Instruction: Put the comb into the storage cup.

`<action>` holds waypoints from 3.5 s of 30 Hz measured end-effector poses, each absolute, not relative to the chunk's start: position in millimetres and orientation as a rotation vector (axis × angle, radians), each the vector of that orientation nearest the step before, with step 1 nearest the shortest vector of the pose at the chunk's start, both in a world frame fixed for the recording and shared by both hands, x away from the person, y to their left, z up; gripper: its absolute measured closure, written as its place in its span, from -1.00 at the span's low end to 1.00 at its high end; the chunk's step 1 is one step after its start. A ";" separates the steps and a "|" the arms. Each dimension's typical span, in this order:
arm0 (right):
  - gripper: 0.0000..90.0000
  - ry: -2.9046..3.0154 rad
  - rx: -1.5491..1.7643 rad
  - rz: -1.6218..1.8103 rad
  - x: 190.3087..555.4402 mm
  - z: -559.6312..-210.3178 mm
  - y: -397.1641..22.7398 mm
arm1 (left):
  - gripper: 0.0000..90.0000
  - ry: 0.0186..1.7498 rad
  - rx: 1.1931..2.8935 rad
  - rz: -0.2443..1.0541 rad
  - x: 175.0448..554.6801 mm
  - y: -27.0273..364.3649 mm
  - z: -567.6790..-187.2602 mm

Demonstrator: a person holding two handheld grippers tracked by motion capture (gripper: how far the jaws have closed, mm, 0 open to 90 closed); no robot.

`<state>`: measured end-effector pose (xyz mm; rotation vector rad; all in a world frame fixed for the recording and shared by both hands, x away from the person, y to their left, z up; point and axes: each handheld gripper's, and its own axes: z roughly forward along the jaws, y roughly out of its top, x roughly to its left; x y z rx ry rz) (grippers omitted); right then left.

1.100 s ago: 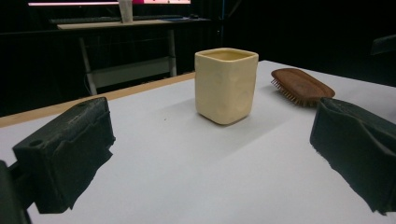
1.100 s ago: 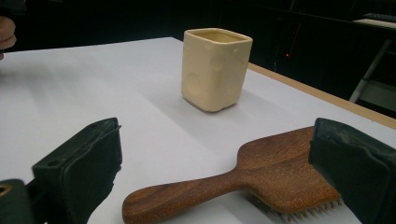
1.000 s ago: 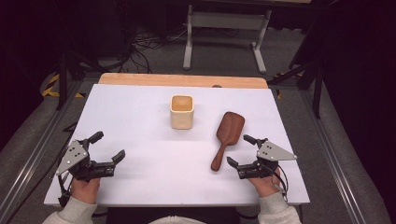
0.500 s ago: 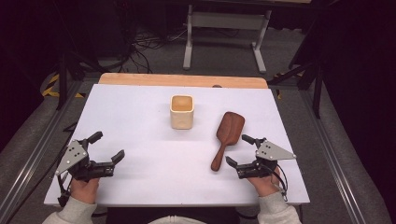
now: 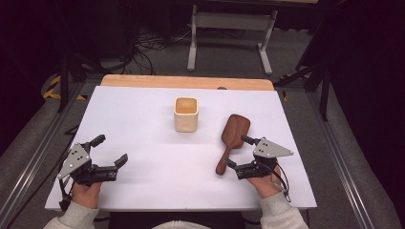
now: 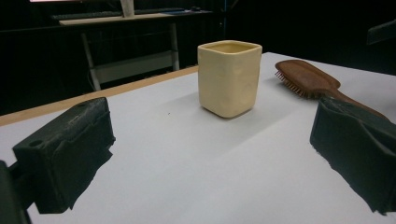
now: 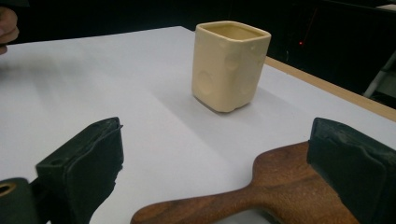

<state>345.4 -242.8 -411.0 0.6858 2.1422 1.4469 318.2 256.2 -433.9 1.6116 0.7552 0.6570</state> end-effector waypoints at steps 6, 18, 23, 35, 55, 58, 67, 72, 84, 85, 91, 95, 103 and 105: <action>-0.90 2.181 0.675 1.425 354.9 -401.9 -230.4 | -0.99 0.759 1.612 0.657 318.6 256.7 -434.0; -0.85 2.246 0.625 1.395 368.2 -394.3 -203.8 | -0.99 0.760 1.612 0.657 319.0 256.9 -433.9; -0.84 2.272 0.607 1.400 372.6 -391.5 -197.2 | -0.99 0.759 1.613 0.657 319.1 256.7 -433.9; -0.79 2.385 0.557 1.306 380.1 -387.2 -185.9 | -0.99 0.756 1.618 0.657 319.4 256.5 -433.9; 0.99 2.701 0.635 0.966 396.4 -402.2 -180.2 | -0.98 0.752 1.625 0.655 319.5 255.7 -433.9; 0.99 2.738 0.624 0.903 397.9 -405.9 -176.7 | -0.99 0.753 1.626 0.655 319.5 255.8 -433.9; 0.99 2.828 0.623 0.756 401.7 -416.0 -170.1 | -0.98 0.754 1.627 0.655 319.6 255.9 -433.8; 0.99 2.853 0.637 0.678 403.5 -418.2 -171.5 | -0.98 0.756 1.631 0.655 319.6 255.8 -433.8; 0.99 2.898 0.661 0.548 400.5 -423.6 -179.2 | -0.98 0.764 1.629 0.655 320.5 255.5 -434.4; 0.99 2.898 0.661 0.548 400.5 -423.6 -179.2 | -0.98 0.765 1.629 0.656 320.4 255.3 -434.4; 0.99 2.887 0.699 0.510 398.7 -424.2 -193.3 | -0.99 0.761 1.627 0.657 320.9 255.0 -434.6; 0.99 2.873 0.728 0.495 398.3 -423.1 -203.5 | -0.99 0.762 1.630 0.659 321.0 254.5 -434.8; 0.99 2.832 0.793 0.473 400.0 -423.3 -225.1 | -0.99 0.758 1.630 0.653 321.1 254.3 -435.3; 0.99 2.821 0.811 0.467 401.7 -423.3 -230.7 | -0.99 0.757 1.626 0.650 320.8 254.4 -435.3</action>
